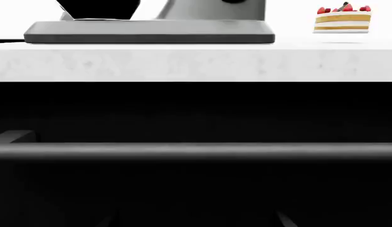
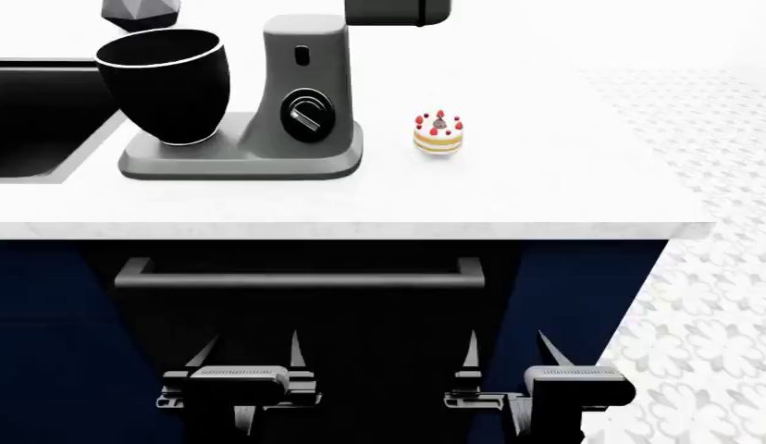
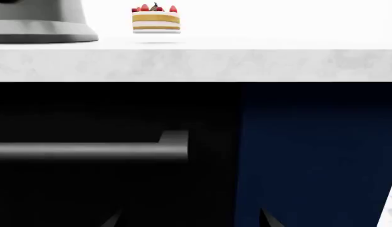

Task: Place the cake in the stand mixer bowl.

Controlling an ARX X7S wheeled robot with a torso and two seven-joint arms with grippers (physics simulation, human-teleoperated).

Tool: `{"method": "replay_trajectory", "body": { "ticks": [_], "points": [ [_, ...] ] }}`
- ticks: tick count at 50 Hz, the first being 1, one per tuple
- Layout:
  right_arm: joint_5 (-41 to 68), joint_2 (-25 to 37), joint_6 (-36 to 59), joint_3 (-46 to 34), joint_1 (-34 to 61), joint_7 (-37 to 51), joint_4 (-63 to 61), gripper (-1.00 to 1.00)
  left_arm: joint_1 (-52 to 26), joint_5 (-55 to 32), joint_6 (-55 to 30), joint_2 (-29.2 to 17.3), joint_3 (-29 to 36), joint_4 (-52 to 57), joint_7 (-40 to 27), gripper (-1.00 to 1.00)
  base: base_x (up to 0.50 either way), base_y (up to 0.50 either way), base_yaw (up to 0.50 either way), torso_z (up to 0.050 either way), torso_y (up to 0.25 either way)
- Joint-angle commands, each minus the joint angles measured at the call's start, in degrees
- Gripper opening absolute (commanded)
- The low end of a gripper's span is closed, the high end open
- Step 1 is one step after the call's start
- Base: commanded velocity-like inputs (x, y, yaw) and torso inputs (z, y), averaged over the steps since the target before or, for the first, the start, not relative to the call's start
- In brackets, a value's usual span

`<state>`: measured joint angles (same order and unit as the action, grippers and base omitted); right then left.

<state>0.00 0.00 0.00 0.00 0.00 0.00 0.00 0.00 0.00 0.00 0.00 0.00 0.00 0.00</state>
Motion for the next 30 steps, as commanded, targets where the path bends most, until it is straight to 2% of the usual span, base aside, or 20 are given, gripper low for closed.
{"method": "replay_trajectory", "body": {
  "ticks": [1,2,5,11,24,30],
  "points": [
    [-1.5,1.0,-1.1,-1.8,0.1,2.3,0.1,1.00,-0.5,-0.5,-0.5,-0.9,1.7,0.0,-0.6,1.00,0.00,0.00,0.00,0.000,0.000],
    [1.4,1.0,1.2,-1.4,0.7,1.6,0.0,1.00,-0.6,-0.5,-1.0,-1.1,2.2,-0.1,-1.1,1.00,0.00,0.00,0.00,0.000,0.000],
    [2.5,1.5,0.3,-1.9,0.5,2.5,0.5,1.00,0.7,-1.5,0.7,-1.9,3.6,0.7,-0.5,1.00,0.00,0.00,0.00,0.008,0.000],
    [2.6,2.2,-0.5,-2.6,0.7,4.9,1.4,1.00,0.7,-3.6,-0.1,-2.9,3.7,1.5,-1.0,1.00,0.00,0.03,0.00,0.050,-0.003],
    [3.1,3.6,-1.1,-4.7,0.2,6.7,1.5,1.00,0.9,-4.5,-0.2,-4.3,4.5,1.7,-2.7,1.00,0.07,0.47,0.00,0.050,-0.002],
    [2.6,4.0,-1.1,-5.3,0.1,8.1,1.2,1.00,0.9,-4.8,-0.6,-4.8,5.1,2.1,-3.1,1.00,0.00,0.00,0.00,0.050,-0.003]
  ]
}}
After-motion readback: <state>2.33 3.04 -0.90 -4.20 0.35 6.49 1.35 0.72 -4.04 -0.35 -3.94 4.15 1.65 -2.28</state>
